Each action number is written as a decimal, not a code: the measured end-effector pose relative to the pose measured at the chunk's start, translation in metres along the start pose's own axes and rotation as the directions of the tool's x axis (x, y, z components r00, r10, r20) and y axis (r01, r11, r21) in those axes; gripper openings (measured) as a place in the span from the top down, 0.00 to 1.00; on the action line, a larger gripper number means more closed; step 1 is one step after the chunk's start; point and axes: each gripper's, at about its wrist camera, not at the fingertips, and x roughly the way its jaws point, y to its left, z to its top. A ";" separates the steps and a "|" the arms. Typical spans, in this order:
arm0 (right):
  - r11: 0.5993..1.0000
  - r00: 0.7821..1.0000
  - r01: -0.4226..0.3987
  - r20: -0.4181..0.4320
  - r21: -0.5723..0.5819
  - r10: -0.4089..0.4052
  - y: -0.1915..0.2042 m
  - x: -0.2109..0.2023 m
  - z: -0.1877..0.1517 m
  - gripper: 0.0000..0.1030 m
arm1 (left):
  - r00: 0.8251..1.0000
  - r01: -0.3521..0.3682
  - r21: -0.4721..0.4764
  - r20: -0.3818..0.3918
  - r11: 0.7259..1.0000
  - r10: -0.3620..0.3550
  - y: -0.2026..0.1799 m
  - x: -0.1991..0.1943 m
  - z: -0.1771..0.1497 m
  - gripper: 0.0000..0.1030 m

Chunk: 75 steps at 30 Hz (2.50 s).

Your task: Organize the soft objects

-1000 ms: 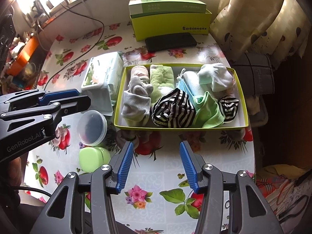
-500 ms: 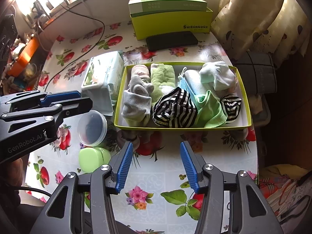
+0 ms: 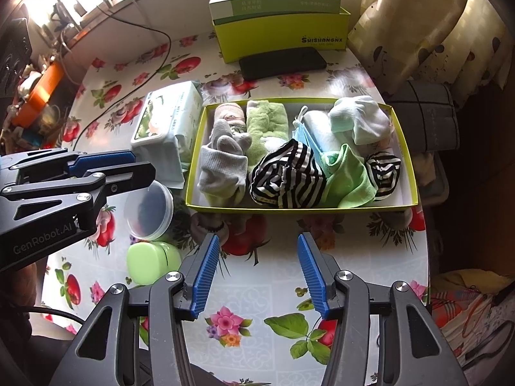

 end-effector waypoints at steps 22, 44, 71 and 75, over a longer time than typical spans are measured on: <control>1.000 1.000 -0.003 -0.004 0.004 0.003 -0.001 0.003 0.001 0.50 | 1.000 0.002 -0.005 -0.021 1.000 -0.002 0.000 0.006 0.001 0.72; 1.000 1.000 -0.007 -0.004 0.006 0.007 -0.002 0.004 -0.002 0.49 | 1.000 -0.004 0.002 -0.027 1.000 0.004 -0.003 0.006 -0.001 0.72; 1.000 1.000 -0.017 -0.003 0.018 0.018 -0.008 0.008 -0.003 0.49 | 0.999 -0.015 0.014 -0.048 1.000 0.016 -0.005 0.015 0.001 0.72; 1.000 1.000 -0.018 -0.003 0.017 0.018 -0.009 0.010 -0.003 0.49 | 0.999 -0.015 0.016 -0.045 1.000 0.016 -0.004 0.016 0.000 0.72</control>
